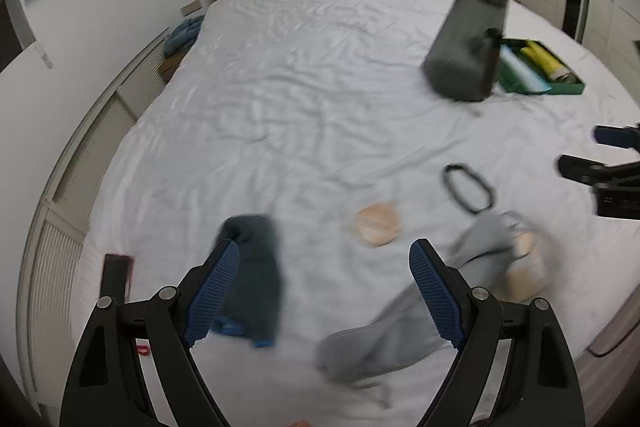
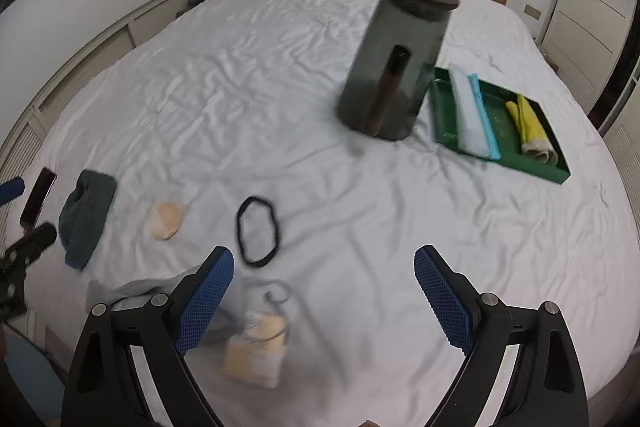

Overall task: Organize soft objects
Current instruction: 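Move both tools back toward the grey eye mask and tissue pack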

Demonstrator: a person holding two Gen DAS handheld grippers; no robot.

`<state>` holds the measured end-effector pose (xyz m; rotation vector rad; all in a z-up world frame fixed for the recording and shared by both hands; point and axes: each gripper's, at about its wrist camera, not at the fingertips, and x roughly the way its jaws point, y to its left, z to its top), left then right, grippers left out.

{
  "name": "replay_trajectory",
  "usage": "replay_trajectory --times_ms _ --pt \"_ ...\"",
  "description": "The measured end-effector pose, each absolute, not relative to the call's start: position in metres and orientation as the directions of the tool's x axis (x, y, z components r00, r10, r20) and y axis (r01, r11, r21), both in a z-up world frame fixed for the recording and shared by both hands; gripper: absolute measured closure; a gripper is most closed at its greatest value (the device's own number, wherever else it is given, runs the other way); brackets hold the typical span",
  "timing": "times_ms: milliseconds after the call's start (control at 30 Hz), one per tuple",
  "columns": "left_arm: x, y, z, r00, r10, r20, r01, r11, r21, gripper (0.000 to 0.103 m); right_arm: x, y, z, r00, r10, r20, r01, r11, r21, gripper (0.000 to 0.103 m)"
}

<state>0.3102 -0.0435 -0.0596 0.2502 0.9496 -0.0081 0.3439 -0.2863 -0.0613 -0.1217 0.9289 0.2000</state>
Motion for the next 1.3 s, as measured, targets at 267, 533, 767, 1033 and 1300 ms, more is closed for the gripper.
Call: replay_trajectory --times_ms 267,533,767,1033,1300 --pt "0.319 0.013 -0.082 0.569 0.129 -0.812 0.092 0.971 0.219 0.02 0.32 -0.242 -0.071 0.545 0.127 -0.829 -0.233 0.972 -0.004 0.01" --pt "0.322 0.025 -0.101 0.533 0.08 -0.842 0.111 0.98 0.163 0.02 0.315 -0.225 -0.088 0.535 0.11 -0.838 -0.227 0.974 -0.018 0.01" --pt "0.296 -0.017 -0.1 0.537 -0.023 -0.843 0.276 0.949 0.15 0.02 0.312 -0.231 -0.101 0.521 0.11 -0.847 -0.236 0.972 -0.018 0.01" --pt "0.272 -0.069 -0.119 0.501 -0.094 -0.86 0.42 0.895 0.147 0.02 0.309 -0.247 -0.114 0.509 0.115 -0.853 -0.245 0.969 -0.015 0.01" --pt "0.263 -0.101 -0.151 0.474 -0.105 -0.874 0.494 0.854 0.165 0.02 0.306 -0.253 -0.131 0.489 0.123 -0.864 -0.267 0.964 -0.014 0.01"
